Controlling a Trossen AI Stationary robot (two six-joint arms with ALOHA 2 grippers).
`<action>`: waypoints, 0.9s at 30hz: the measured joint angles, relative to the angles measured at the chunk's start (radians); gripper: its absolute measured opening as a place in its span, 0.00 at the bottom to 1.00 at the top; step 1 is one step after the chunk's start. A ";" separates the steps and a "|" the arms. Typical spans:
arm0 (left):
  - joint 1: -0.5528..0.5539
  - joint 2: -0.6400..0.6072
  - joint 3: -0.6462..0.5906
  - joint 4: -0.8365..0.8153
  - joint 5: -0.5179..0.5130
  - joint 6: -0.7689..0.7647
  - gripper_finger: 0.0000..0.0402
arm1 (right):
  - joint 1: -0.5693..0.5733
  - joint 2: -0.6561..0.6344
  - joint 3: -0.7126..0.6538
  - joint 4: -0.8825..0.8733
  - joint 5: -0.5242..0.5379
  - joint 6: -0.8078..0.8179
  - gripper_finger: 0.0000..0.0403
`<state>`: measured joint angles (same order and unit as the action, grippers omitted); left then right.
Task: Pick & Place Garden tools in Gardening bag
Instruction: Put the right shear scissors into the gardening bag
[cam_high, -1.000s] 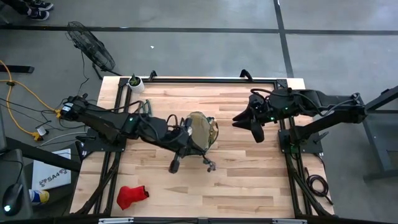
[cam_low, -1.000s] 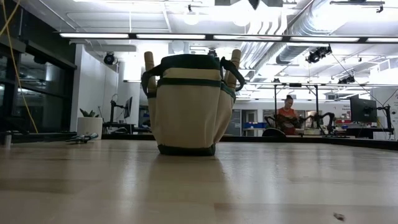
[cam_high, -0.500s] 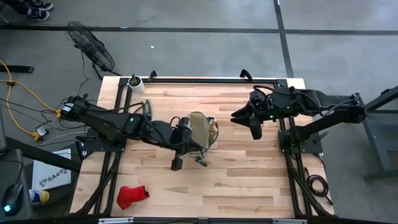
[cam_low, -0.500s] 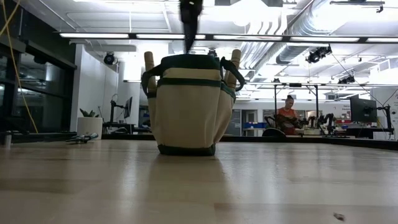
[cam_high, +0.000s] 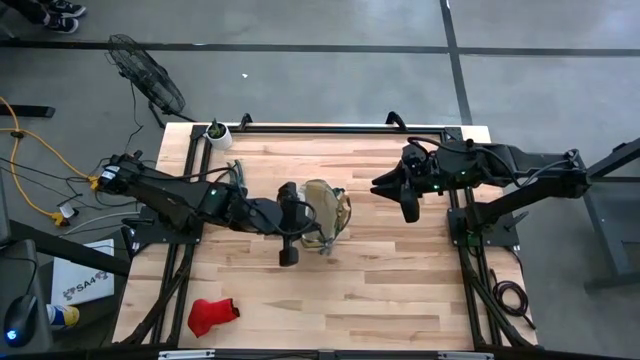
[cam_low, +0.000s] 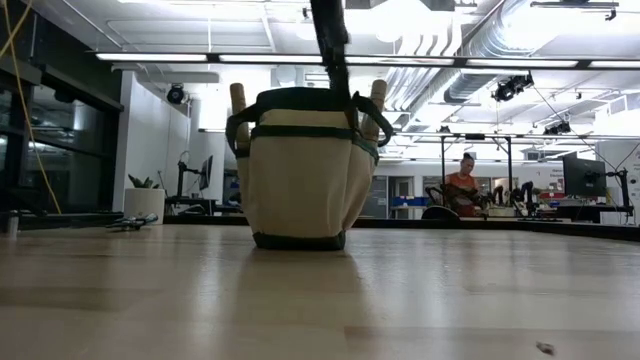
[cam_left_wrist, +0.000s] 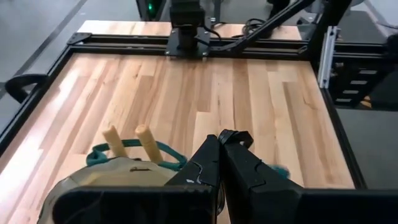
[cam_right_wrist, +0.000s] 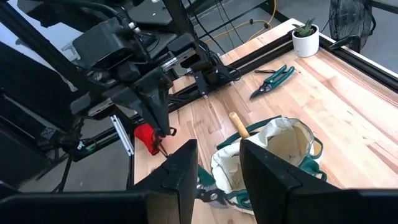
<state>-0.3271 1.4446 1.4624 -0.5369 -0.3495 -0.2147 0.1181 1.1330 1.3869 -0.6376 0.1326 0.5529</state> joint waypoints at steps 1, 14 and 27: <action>0.000 0.000 0.000 -0.001 -0.005 0.000 0.00 | 0.000 0.000 0.000 0.000 0.000 0.000 0.28; 0.000 0.000 0.000 0.006 -0.028 -0.001 0.00 | 0.000 0.000 0.000 0.000 0.000 0.000 0.28; 0.000 -0.004 0.000 -0.001 -0.053 0.000 0.00 | 0.000 0.000 0.000 -0.001 -0.004 0.000 0.28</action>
<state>-0.3271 1.4406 1.4624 -0.5380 -0.4029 -0.2150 0.1177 1.1328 1.3869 -0.6388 0.1286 0.5526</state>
